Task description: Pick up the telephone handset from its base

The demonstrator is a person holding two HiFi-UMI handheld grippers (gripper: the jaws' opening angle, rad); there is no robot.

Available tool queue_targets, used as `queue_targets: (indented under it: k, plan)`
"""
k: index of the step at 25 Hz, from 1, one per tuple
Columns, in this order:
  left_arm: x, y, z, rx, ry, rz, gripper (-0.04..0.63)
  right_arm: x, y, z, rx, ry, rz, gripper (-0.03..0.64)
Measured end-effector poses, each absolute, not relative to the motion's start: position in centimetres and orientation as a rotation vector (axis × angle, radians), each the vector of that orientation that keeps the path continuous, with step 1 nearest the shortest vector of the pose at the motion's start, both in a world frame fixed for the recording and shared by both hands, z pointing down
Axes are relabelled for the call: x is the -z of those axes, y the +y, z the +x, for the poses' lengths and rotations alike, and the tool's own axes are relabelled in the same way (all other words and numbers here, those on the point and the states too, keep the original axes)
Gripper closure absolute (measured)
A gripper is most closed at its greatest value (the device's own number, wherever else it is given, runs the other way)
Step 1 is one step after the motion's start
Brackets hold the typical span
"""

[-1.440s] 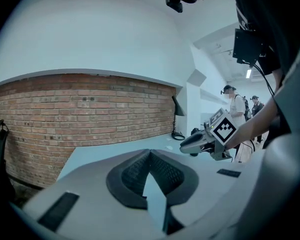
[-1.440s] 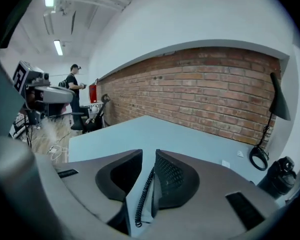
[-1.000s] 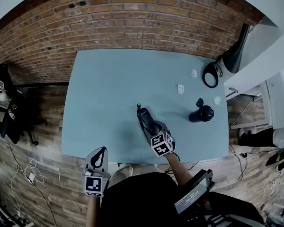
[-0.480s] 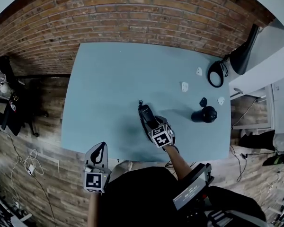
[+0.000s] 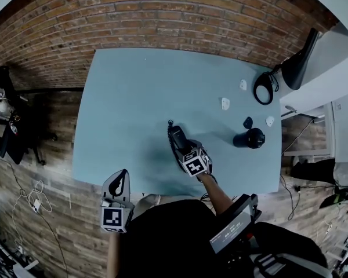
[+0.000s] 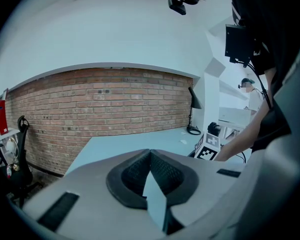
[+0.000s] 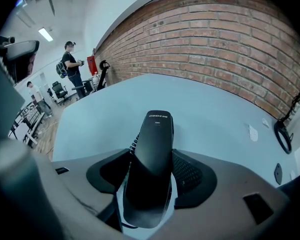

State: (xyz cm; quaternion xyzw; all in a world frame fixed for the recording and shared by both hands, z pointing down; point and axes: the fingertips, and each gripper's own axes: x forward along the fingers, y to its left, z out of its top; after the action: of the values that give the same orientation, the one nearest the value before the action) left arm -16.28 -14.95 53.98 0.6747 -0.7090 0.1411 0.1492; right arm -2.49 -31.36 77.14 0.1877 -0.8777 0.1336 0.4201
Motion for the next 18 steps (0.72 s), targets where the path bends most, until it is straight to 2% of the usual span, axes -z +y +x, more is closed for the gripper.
queue_targets:
  k: [18]
  plan:
    - [-54.67,-14.09,-17.06,-0.371,-2.055,1.940,0.581,-77.45,-31.93,-2.29,-0.350,-2.170,0.524,0.373]
